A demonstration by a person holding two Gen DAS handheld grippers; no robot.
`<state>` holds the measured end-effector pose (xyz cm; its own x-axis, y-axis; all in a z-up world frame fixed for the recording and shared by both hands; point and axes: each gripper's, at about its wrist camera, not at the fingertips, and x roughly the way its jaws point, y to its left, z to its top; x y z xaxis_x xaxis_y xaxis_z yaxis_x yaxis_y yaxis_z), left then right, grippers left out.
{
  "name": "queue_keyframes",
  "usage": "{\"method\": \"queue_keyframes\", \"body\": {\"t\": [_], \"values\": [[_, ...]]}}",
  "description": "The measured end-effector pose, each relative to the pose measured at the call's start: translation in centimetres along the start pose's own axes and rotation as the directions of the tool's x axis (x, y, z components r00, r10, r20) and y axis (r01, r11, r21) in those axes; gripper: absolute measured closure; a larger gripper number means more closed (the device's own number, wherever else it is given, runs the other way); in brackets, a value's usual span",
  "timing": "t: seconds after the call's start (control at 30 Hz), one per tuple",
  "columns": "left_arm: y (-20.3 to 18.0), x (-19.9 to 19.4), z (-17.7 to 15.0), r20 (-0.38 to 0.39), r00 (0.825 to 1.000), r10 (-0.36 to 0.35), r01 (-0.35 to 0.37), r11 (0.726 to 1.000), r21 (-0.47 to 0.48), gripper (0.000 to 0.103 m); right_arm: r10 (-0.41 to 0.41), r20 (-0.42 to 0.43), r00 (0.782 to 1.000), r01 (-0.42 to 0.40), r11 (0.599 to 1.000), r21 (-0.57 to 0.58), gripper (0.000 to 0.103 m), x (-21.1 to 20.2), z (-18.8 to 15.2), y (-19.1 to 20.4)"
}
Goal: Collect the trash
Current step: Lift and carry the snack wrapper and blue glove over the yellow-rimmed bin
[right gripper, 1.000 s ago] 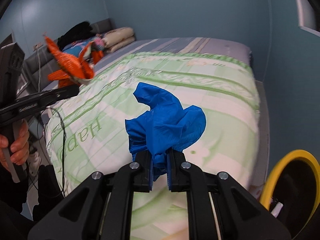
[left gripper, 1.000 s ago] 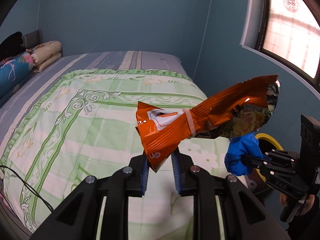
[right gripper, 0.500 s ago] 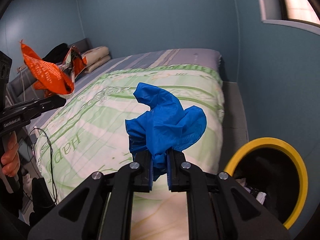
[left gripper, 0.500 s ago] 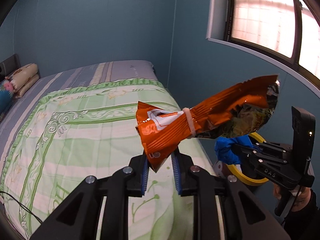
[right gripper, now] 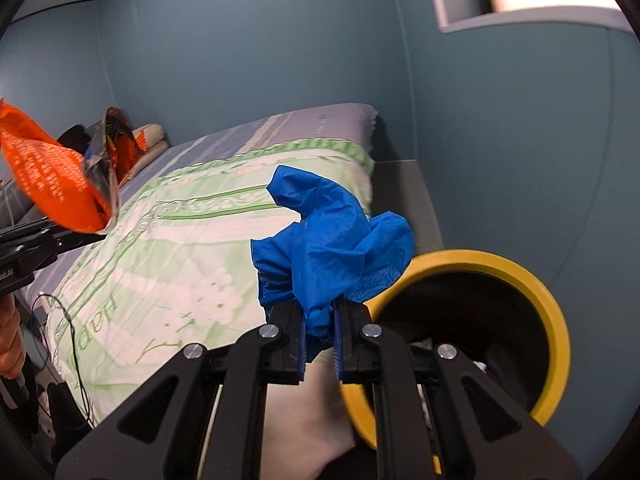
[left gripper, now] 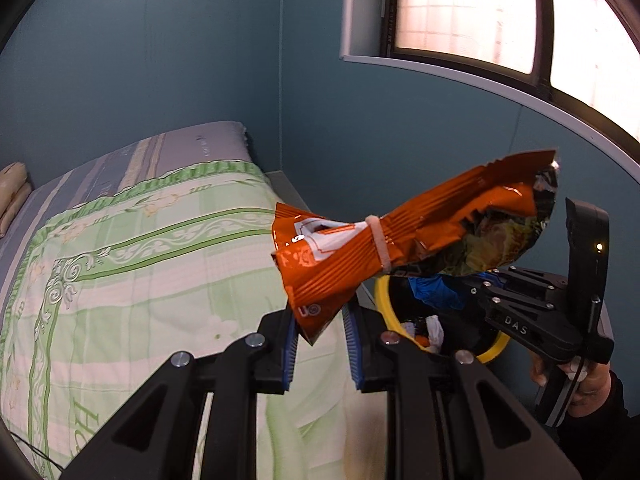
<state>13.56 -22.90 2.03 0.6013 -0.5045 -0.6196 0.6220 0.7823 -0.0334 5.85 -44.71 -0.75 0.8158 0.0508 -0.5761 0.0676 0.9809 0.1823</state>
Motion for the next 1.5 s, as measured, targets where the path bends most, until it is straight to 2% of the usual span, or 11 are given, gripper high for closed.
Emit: {"method": "queue_keyframes", "body": {"t": [0.27,0.57,0.97,1.2,1.37,1.5], "values": [[-4.7,2.8,1.1,-0.025,0.997,-0.074,0.075,0.996,0.05,0.083,-0.076,0.006,0.997,0.075,0.993,0.095,0.094,-0.8,-0.9,-4.1],[-7.5,5.8,2.3,-0.045,0.991,-0.128,0.13,0.989,0.067,0.083,-0.135,0.001,0.991,0.133,0.975,0.177,0.094,-1.0,-2.5,-7.2],[-10.1,10.7,2.8,-0.11,0.983,-0.147,0.152,0.987,0.041,0.083,-0.156,-0.022,0.988,0.157,0.959,0.237,0.094,-0.2,-3.8,-8.9],[-11.0,14.3,2.7,-0.159,0.978,-0.136,0.144,0.989,0.034,0.083,-0.172,-0.069,0.983,0.184,0.951,0.249,0.094,1.8,-4.2,-10.3],[-11.2,18.1,1.8,-0.237,0.962,-0.137,0.143,0.99,0.008,0.083,-0.192,-0.108,0.975,0.214,0.943,0.254,0.093,3.4,-4.4,-10.8],[-11.6,20.3,1.2,-0.269,0.955,-0.127,0.13,0.991,-0.005,0.083,-0.206,-0.136,0.969,0.235,0.938,0.255,0.093,4.4,-4.6,-11.1]]}}
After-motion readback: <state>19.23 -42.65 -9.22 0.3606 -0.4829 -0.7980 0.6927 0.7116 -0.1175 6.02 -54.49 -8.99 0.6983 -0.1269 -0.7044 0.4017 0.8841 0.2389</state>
